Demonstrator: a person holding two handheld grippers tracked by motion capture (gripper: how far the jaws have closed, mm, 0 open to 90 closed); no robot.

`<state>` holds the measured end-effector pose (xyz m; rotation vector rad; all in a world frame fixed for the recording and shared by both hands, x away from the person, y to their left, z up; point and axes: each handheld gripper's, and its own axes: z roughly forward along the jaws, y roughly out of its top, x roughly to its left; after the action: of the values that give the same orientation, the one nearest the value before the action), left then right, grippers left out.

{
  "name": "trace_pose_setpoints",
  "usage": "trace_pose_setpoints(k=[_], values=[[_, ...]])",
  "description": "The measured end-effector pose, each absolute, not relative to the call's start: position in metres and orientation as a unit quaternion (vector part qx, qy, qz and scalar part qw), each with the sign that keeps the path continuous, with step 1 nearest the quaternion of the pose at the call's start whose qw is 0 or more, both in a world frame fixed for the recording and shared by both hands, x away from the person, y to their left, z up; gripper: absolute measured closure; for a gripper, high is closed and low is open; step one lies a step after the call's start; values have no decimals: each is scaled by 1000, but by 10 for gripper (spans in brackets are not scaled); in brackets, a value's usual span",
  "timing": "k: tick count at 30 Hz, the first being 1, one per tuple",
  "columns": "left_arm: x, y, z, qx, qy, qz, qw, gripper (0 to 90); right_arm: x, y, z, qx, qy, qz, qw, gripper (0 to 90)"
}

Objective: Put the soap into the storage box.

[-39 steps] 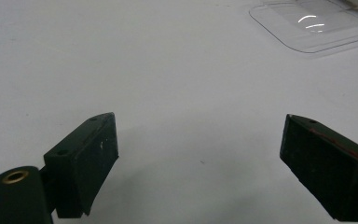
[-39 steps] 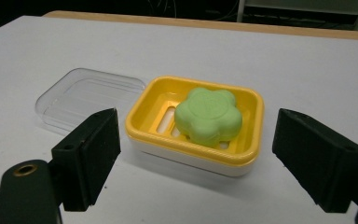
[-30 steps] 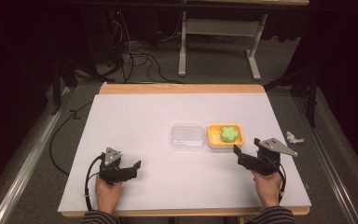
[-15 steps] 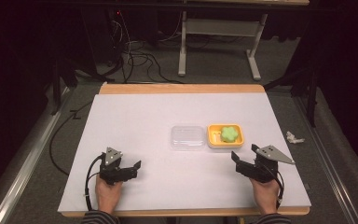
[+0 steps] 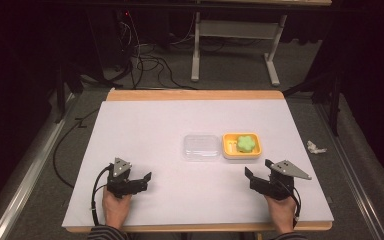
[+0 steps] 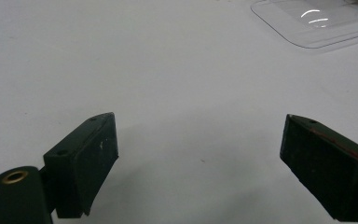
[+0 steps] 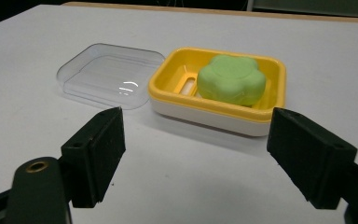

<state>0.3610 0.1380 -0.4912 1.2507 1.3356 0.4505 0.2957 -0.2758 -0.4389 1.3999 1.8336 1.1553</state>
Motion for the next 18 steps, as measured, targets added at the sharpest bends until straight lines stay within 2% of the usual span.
trace_pose_setpoints(k=[18], values=[[361, 139, -491, 531, 576, 189, 592, 117, 294, -260, -447, 512, 700, 424, 260, 209]])
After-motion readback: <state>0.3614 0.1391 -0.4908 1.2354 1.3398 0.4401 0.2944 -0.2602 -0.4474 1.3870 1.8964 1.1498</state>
